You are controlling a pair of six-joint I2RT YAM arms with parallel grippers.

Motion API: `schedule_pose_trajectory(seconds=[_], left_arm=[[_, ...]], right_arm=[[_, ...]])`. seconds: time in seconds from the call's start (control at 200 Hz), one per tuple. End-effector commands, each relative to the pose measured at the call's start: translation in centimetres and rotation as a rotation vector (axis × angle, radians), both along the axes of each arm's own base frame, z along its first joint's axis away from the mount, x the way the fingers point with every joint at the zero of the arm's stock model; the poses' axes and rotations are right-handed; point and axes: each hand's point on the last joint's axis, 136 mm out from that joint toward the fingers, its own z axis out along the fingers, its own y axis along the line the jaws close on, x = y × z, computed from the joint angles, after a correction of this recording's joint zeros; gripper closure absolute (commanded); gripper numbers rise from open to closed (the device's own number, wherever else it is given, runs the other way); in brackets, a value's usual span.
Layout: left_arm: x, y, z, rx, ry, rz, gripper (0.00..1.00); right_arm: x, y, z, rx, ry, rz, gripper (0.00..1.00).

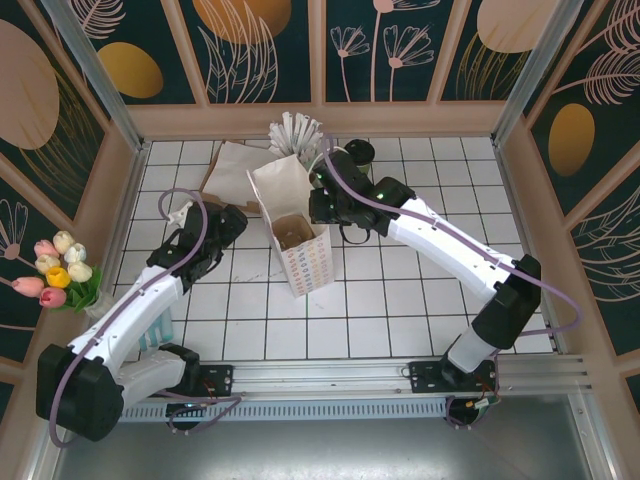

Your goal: Pack the takeout coffee

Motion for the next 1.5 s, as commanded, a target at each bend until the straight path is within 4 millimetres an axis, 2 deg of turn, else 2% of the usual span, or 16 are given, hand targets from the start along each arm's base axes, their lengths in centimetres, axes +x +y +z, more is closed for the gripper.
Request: schedule_pose_trajectory(seconds=[0.0, 0.205, 0.305, 0.44, 0.525, 0.605, 0.711, 0.786, 0.856, 0.951, 1.006, 1.061, 1.156, 1.261, 1.371, 1.496], left_arm=[[0.2, -0.6, -0.3, -0.052, -0.008, -0.003, 0.02], [0.5, -1.5, -0.9, -0.074, 0.005, -0.041, 0.02], [0.6, -2.0, -1.5, -0.083, 0.026, -0.058, 0.02], [0.7, -2.1, -2.0, -0.08, 0.037, -0.058, 0.02], [0.9, -2.0, -2.0, -0.076, 0.029, -0.052, 0.02], [1.1, -2.1, -2.1, -0.078, 0.027, -0.054, 0.01], [1.1, -2.3, -2.3, -0.087, 0.035, -0.06, 0.01], [0.9, -2.1, -2.3, -0.083, 0.038, -0.052, 0.01], [0.8, -1.7, -2.1, -0.07, 0.032, -0.037, 0.01], [0.7, -0.8, -1.1, -0.043, 0.004, -0.003, 0.01], [0.7, -0.3, -0.2, -0.03, -0.025, 0.01, 0.01], [0.7, 0.2, 0.6, -0.019, -0.054, 0.028, 0.02], [0.6, 1.2, 1.9, 0.006, -0.099, 0.071, 0.01], [0.5, 2.5, 3.6, 0.041, -0.16, 0.119, 0.02], [0.6, 3.4, 5.2, 0.075, -0.211, 0.145, 0.02], [1.1, 2.9, 6.6, 0.104, -0.255, 0.097, 0.01]], right_arm=[[-1.2, 0.0, 0.9, 0.02, 0.025, 0.016, 0.82], [-2.5, 0.0, 1.2, 0.097, 0.045, 0.022, 0.71], [-3.2, 0.4, 2.0, 0.157, 0.05, 0.046, 0.66], [-3.6, -0.4, 3.1, 0.151, 0.008, 0.07, 0.57], [-4.1, -1.0, 4.8, 0.14, -0.06, 0.124, 0.48], [-4.5, -2.0, 6.5, 0.125, -0.136, 0.16, 0.35], [-4.9, -3.1, 9.6, 0.135, -0.243, 0.21, 0.16], [-5.1, -3.7, 11.9, 0.14, -0.315, 0.242, 0.08], [-4.8, -4.6, 13.6, 0.141, -0.377, 0.239, 0.05], [-3.2, -6.8, 15.5, 0.15, -0.45, 0.166, 0.01], [-1.5, -8.6, 16.1, 0.162, -0.475, 0.092, 0.01], [0.8, -11.3, 16.4, 0.164, -0.5, -0.028, 0.01], [4.3, -15.6, 15.7, 0.184, -0.521, -0.19, 0.01], [8.0, -19.5, 13.4, 0.143, -0.518, -0.313, 0.01], [11.6, -20.4, 9.1, 0.109, -0.412, -0.275, 0.01], [14.9, -18.5, 3.2, 0.073, -0.257, -0.099, 0.01]])
